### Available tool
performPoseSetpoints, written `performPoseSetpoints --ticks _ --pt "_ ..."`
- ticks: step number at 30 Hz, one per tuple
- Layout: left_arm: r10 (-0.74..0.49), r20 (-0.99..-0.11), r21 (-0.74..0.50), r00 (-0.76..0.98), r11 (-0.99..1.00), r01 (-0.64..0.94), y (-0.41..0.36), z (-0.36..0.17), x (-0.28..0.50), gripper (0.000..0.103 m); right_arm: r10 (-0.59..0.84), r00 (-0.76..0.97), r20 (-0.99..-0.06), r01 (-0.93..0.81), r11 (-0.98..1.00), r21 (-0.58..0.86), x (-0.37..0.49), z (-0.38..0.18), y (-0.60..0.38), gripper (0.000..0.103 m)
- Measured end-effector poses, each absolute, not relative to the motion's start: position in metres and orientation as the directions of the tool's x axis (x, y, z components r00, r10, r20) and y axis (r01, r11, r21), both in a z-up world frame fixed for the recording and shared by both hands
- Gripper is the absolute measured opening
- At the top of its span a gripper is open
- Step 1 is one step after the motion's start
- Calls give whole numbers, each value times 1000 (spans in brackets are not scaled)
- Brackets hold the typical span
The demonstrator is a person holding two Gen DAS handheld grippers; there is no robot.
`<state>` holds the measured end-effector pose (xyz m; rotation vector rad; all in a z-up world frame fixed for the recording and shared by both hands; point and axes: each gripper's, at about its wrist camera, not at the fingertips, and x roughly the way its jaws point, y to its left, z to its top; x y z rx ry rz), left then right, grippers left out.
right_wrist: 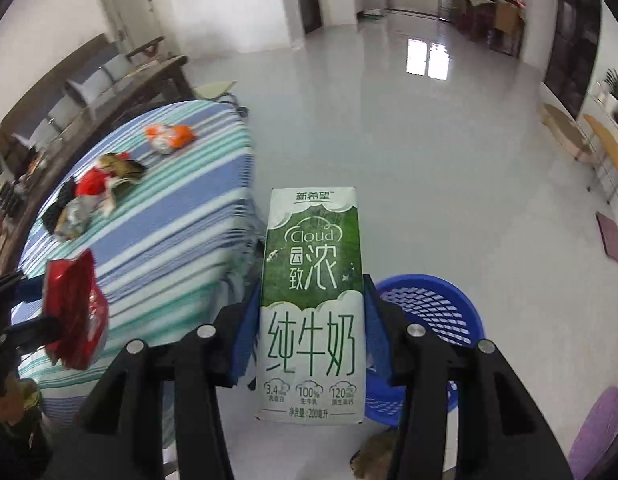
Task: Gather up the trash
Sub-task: 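Carry the can and carton to the blue wastebasket and release both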
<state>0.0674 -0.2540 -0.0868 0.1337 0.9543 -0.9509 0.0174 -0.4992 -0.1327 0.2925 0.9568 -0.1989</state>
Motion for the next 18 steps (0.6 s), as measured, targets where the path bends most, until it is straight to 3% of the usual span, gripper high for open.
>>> performPoseSetpoints --ticks 8,18 --pt "-601 -795 -328 83 542 774 -401 -142 56 57 -86 500 -862 421 893 156 -2 -193 -589 47" --pt "-554 -832 -364 7 557 746 -483 -225 65 57 -47 474 -879 491 843 219 -7 -227 -631 47"
